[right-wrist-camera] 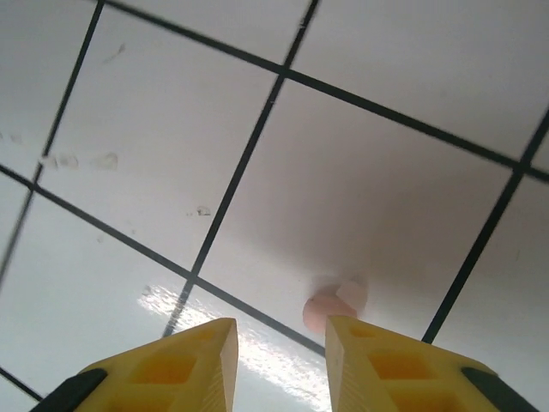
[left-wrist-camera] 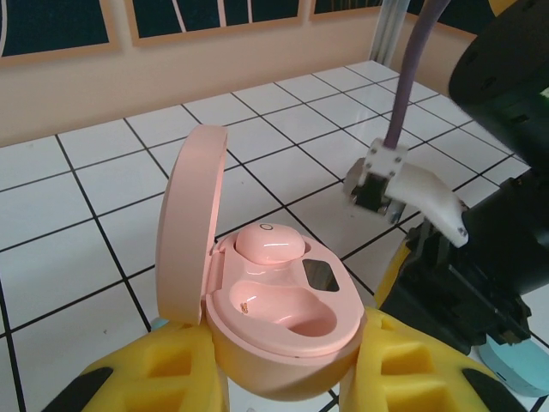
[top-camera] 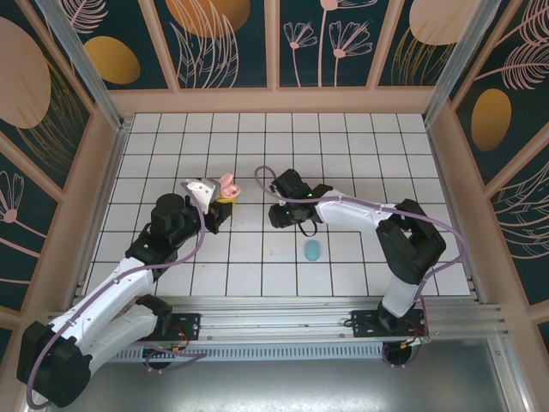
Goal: Insert the wireless bluetooth earbuds into the charging case
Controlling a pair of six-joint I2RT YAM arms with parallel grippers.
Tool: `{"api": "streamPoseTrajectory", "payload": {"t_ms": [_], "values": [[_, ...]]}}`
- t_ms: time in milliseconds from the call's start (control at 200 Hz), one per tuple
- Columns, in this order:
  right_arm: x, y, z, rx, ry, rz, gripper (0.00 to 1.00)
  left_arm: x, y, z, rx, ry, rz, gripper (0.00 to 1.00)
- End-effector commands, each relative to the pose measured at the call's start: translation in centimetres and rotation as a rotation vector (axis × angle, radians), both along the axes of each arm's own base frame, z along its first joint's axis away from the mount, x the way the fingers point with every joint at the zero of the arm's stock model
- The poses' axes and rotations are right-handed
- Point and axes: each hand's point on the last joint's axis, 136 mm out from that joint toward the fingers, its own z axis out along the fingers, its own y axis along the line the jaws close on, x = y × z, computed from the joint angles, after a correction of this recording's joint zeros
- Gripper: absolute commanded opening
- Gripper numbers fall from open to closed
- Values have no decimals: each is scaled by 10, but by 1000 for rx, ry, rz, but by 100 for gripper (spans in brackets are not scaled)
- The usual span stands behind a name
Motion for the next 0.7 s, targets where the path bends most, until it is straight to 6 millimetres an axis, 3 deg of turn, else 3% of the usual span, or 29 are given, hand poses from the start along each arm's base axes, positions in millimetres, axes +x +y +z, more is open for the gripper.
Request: {"api": "streamPoseTrajectory", "payload": {"t_ms": [0,215,480,691], "values": [[1,-17,-8,-275,-108,302,33,-2,-2,5,-8,-11,-14,0],[1,-10,4,-368,-146,542,34,-4,1,4,-4,-8,-1,0],[-11,-13,-19,-517,-113,695,33,-3,3,5,6,-12,5,0],[-4,-12,-30,-580,-120,729,32,-3,2,4,7,-9,2,0]]}}
